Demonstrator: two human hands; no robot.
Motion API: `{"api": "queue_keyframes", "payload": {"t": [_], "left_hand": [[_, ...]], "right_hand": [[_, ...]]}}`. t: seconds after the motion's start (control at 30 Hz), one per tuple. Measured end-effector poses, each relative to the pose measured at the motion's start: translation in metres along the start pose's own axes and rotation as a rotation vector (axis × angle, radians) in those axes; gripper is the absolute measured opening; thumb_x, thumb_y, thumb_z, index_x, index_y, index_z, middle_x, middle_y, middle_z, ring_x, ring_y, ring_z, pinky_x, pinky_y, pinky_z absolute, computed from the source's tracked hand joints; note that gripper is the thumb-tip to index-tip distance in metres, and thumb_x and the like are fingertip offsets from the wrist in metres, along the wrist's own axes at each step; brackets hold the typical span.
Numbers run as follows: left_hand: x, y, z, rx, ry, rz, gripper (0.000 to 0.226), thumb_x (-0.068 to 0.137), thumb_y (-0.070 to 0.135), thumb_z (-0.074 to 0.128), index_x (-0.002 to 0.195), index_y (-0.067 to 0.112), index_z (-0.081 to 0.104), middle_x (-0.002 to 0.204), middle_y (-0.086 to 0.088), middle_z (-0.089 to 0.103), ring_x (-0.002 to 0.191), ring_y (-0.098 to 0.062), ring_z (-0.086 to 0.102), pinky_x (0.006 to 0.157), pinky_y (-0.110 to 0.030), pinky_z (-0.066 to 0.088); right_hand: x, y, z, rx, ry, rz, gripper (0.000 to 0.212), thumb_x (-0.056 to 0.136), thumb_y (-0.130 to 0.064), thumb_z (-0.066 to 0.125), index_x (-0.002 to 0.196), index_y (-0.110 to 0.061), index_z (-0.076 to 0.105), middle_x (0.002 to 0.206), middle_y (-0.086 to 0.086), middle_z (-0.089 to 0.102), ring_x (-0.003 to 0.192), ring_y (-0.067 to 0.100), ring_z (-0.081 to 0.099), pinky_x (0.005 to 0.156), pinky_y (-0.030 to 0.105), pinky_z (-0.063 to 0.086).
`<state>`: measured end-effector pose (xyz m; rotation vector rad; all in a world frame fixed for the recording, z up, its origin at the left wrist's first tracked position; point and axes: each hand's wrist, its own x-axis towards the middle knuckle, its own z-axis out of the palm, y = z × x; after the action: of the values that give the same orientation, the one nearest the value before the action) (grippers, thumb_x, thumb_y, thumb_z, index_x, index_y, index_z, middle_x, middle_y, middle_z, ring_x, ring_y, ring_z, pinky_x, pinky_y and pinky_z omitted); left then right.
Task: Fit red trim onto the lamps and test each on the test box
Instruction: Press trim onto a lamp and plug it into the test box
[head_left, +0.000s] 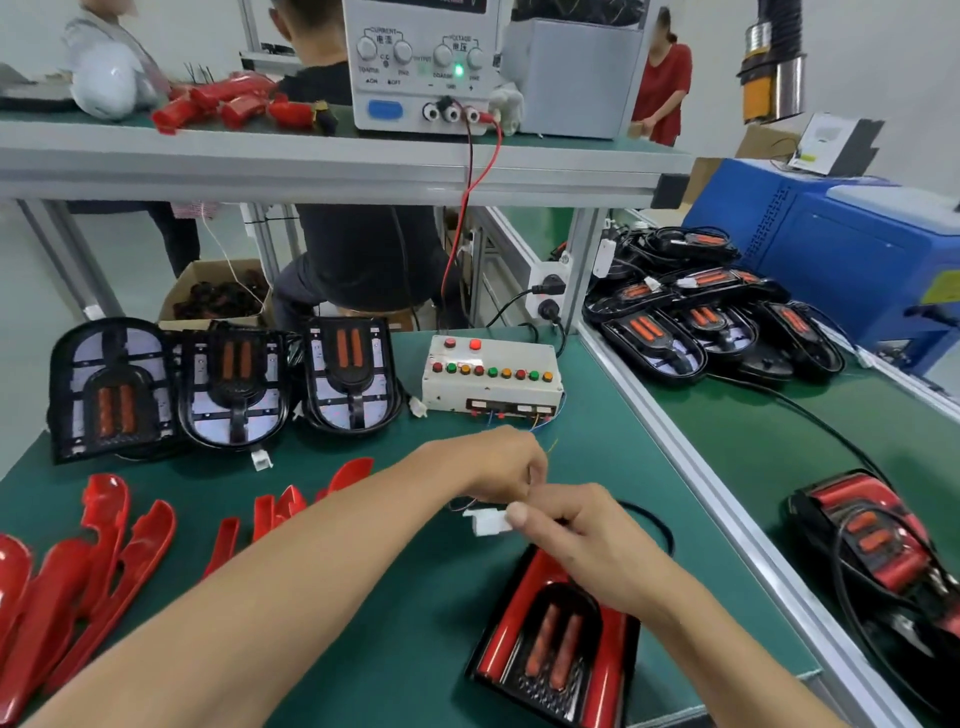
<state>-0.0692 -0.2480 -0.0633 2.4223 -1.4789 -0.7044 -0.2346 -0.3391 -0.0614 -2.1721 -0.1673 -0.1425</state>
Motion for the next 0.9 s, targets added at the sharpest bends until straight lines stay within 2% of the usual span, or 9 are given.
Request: {"api": "queue_keyframes", "payload": {"t": [0.07, 0.17, 0.23, 0.33, 0.5, 0.57, 0.67, 0.8, 0.9], "left_hand": [[-0.006, -0.002, -0.004, -0.079, 0.065, 0.013, 0.006, 0.088, 0.025, 0.069, 0.093, 0.025, 0.073, 0.074, 0.02, 0.063, 0.071, 0.002, 0.059, 0.061, -0.022, 0.043], [-0.015, -0.009, -0.013, -0.14, 0.187, 0.022, 0.015, 0.093, 0.034, 0.068, 0.099, 0.022, 0.076, 0.08, 0.012, 0.068, 0.076, -0.007, 0.063, 0.065, -0.027, 0.049], [-0.022, -0.014, -0.016, -0.233, 0.274, 0.02, 0.019, 0.095, 0.038, 0.065, 0.092, 0.022, 0.075, 0.078, 0.002, 0.069, 0.067, -0.009, 0.058, 0.061, -0.026, 0.045], [-0.034, -0.019, -0.015, -0.384, 0.331, 0.033, 0.021, 0.099, 0.036, 0.063, 0.095, 0.018, 0.075, 0.081, -0.002, 0.073, 0.062, -0.008, 0.052, 0.06, -0.023, 0.042], [-0.05, -0.026, -0.011, -0.459, 0.357, 0.027, 0.016, 0.101, 0.035, 0.061, 0.095, 0.024, 0.072, 0.091, -0.008, 0.074, 0.069, -0.018, 0.055, 0.067, -0.038, 0.048], [-0.055, -0.027, -0.01, -0.437, 0.385, 0.026, 0.015, 0.1, 0.036, 0.061, 0.1, 0.026, 0.072, 0.092, -0.008, 0.074, 0.073, -0.022, 0.06, 0.076, -0.045, 0.053], [-0.06, -0.027, -0.009, -0.434, 0.451, 0.019, 0.014, 0.099, 0.032, 0.064, 0.106, 0.025, 0.074, 0.09, -0.008, 0.074, 0.071, -0.012, 0.057, 0.079, -0.044, 0.053], [-0.067, -0.022, -0.011, -0.291, 0.503, 0.043, 0.016, 0.099, 0.028, 0.064, 0.109, 0.022, 0.076, 0.086, -0.004, 0.073, 0.062, -0.002, 0.051, 0.068, -0.031, 0.047], [-0.07, -0.018, -0.014, -0.18, 0.512, 0.068, 0.017, 0.099, 0.025, 0.064, 0.11, 0.019, 0.075, 0.089, -0.001, 0.073, 0.081, -0.015, 0.061, 0.08, -0.037, 0.05]], "right_hand": [[0.003, 0.003, -0.008, 0.099, 0.099, 0.02, 0.041, 0.096, -0.054, 0.062, 0.06, -0.034, 0.056, 0.063, -0.009, 0.031, 0.06, 0.007, 0.028, 0.056, 0.023, 0.024], [0.009, 0.012, -0.02, 0.176, 0.274, 0.079, 0.023, 0.095, -0.037, 0.067, 0.075, -0.026, 0.072, 0.059, -0.015, 0.039, 0.058, 0.003, 0.032, 0.054, 0.017, 0.027], [0.014, 0.018, -0.023, 0.242, 0.376, 0.127, 0.015, 0.097, -0.023, 0.069, 0.083, -0.024, 0.075, 0.06, -0.014, 0.047, 0.059, 0.005, 0.038, 0.054, 0.015, 0.032], [0.02, 0.023, -0.023, 0.242, 0.464, 0.171, 0.013, 0.096, -0.019, 0.07, 0.085, -0.025, 0.074, 0.063, -0.013, 0.057, 0.061, 0.004, 0.047, 0.057, 0.012, 0.04], [0.024, 0.029, -0.018, -0.013, 0.499, 0.17, 0.007, 0.095, -0.028, 0.07, 0.09, -0.033, 0.07, 0.08, -0.022, 0.069, 0.072, -0.002, 0.06, 0.066, 0.01, 0.041], [0.025, 0.029, -0.016, -0.095, 0.474, 0.158, 0.009, 0.096, -0.032, 0.068, 0.088, -0.037, 0.068, 0.082, -0.024, 0.067, 0.074, -0.002, 0.059, 0.065, 0.01, 0.041], [0.028, 0.03, -0.015, -0.129, 0.441, 0.166, 0.013, 0.097, -0.036, 0.066, 0.084, -0.039, 0.066, 0.074, -0.025, 0.063, 0.066, 0.0, 0.053, 0.061, 0.014, 0.04], [0.032, 0.029, -0.015, -0.105, 0.406, 0.154, 0.013, 0.097, -0.036, 0.066, 0.084, -0.036, 0.069, 0.064, -0.02, 0.06, 0.057, 0.002, 0.047, 0.055, 0.015, 0.039], [0.033, 0.03, -0.018, -0.073, 0.393, 0.168, 0.013, 0.096, -0.036, 0.067, 0.084, -0.033, 0.071, 0.059, -0.017, 0.056, 0.053, 0.002, 0.043, 0.052, 0.016, 0.038]]}}
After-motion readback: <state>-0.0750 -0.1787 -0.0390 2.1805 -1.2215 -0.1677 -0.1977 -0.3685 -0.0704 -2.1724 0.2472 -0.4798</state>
